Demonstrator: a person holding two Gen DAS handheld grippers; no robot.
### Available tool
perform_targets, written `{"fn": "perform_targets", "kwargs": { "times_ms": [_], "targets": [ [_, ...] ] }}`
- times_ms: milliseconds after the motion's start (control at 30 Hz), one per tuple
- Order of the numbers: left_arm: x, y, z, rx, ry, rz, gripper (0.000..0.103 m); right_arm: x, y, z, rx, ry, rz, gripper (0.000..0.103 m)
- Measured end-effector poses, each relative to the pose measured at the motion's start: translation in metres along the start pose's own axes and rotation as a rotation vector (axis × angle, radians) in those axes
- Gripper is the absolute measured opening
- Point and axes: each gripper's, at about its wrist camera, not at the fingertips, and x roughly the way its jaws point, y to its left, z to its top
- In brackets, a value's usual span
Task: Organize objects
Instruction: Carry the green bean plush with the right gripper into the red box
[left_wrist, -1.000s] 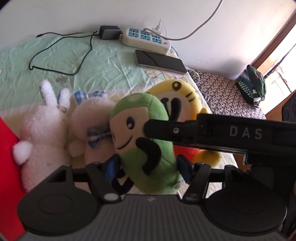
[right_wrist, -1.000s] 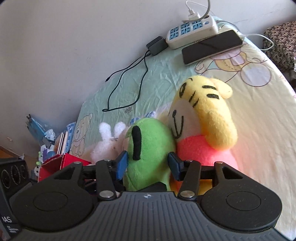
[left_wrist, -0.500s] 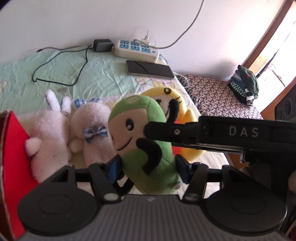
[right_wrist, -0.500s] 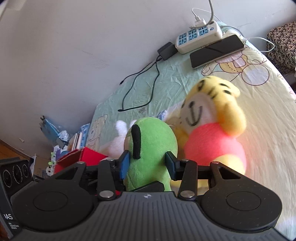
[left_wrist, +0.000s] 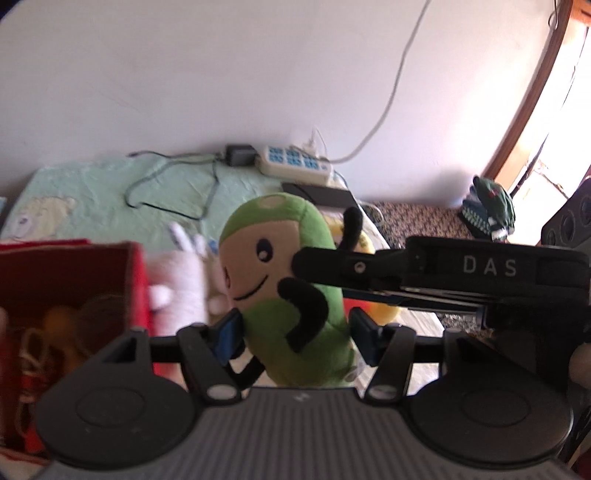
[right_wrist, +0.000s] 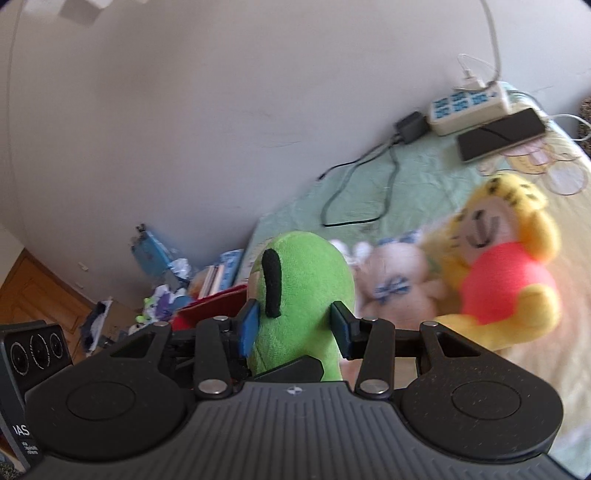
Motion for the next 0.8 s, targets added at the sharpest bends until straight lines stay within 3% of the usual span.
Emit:
{"fn": "perform_targets", "kwargs": {
  "times_ms": [233, 433, 567, 800],
  "targets": [
    [-0.050, 0.063, 0.000, -0.026, -0.064, 0.040, 0.060, 0.044, 0.063, -0.020, -0.054, 0.021, 0.047, 0.045],
    [-0.074, 0.134, -0.009, -0.089, -0.060, 0.076, 0.060, 0.103, 0.102, -0.044, -0.054, 0.071, 0.066, 0.045],
    [-0.074, 0.172, -0.017, -0.106, -0.040, 0.110, 0.059, 0.142, 0.115, -0.060, -0.043, 0.108, 0.056, 0.045],
    [-0.052, 0.223, -0.035, -0.123, 0.037, 0.118, 0.058, 0.194, 0.127, -0.083, -0.066, 0.153, -0.052, 0.045]
  ]
}}
